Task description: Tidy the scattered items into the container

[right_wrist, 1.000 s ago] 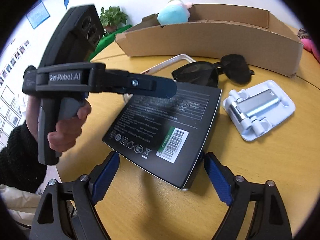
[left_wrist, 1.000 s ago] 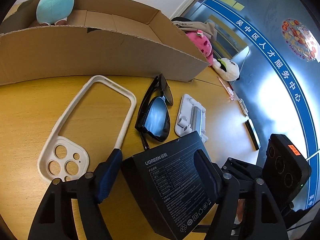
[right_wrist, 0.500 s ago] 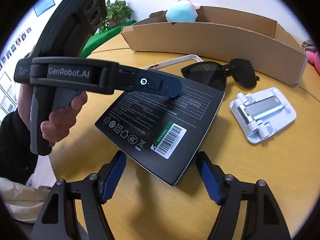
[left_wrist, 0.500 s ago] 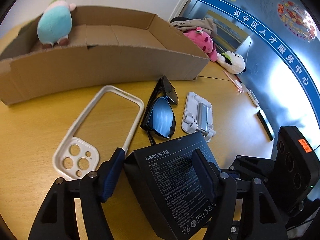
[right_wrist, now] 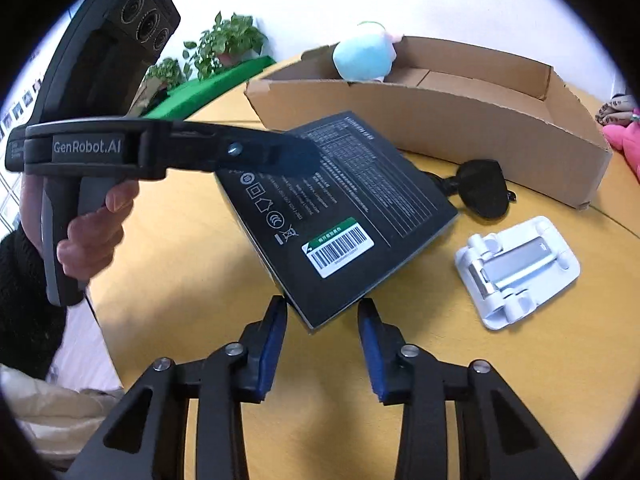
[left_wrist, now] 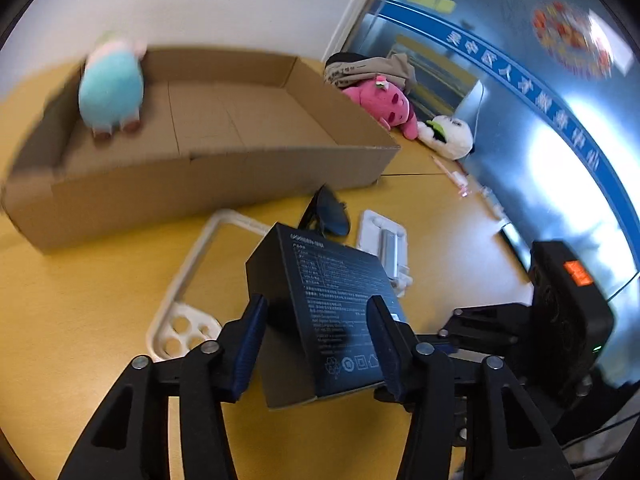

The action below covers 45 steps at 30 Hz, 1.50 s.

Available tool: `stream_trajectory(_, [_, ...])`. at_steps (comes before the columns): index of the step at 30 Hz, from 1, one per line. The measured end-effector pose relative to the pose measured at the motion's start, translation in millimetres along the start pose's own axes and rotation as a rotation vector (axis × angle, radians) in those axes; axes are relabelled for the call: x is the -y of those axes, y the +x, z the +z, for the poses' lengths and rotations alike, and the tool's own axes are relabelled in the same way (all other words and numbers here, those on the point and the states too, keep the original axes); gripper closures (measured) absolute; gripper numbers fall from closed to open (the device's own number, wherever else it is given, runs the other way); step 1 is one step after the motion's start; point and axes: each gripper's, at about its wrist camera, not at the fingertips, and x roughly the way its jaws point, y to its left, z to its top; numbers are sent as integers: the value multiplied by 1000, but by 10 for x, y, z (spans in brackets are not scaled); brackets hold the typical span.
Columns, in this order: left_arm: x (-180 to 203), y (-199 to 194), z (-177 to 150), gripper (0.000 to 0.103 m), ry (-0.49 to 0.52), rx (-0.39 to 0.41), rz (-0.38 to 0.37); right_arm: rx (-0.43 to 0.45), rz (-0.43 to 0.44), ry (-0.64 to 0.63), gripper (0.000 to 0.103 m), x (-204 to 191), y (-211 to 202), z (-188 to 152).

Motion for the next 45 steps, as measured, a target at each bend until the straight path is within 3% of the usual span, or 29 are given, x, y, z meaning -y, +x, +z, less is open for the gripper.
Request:
stream_trajectory(5, [-79,120,-217,51,-47,-46,-47,-30,46,45,66,114,4,-168])
stream_trajectory(8, [-34,115,-305,50,-36,-61,-56,-52,46,52,48,173,-9,-259])
stream_trajectory(14, [-97,86,-373,44,-72,-71,-37,-6,155,185,34,457,-181,-315])
stream_trajectory(17, [-123,148,-393,39,-92,-94,-47,16,212,298,32,669,-149,-246])
stream_trajectory(24, [-169,266,-464,34,-176,-140,-114,29,304,433,30,889,151,-59])
stream_trajectory(33, [-135,253,-495,35,-190,-132,-98,27,192,359,30,649,270,128])
stream_trajectory(40, [-34,106,-509,53,-164,-124,-51,54,158,360,39,567,230,115])
stream_trajectory(45, [-48,69,-492,55,-174,-112,-36,57,121,301,41,473,140,174])
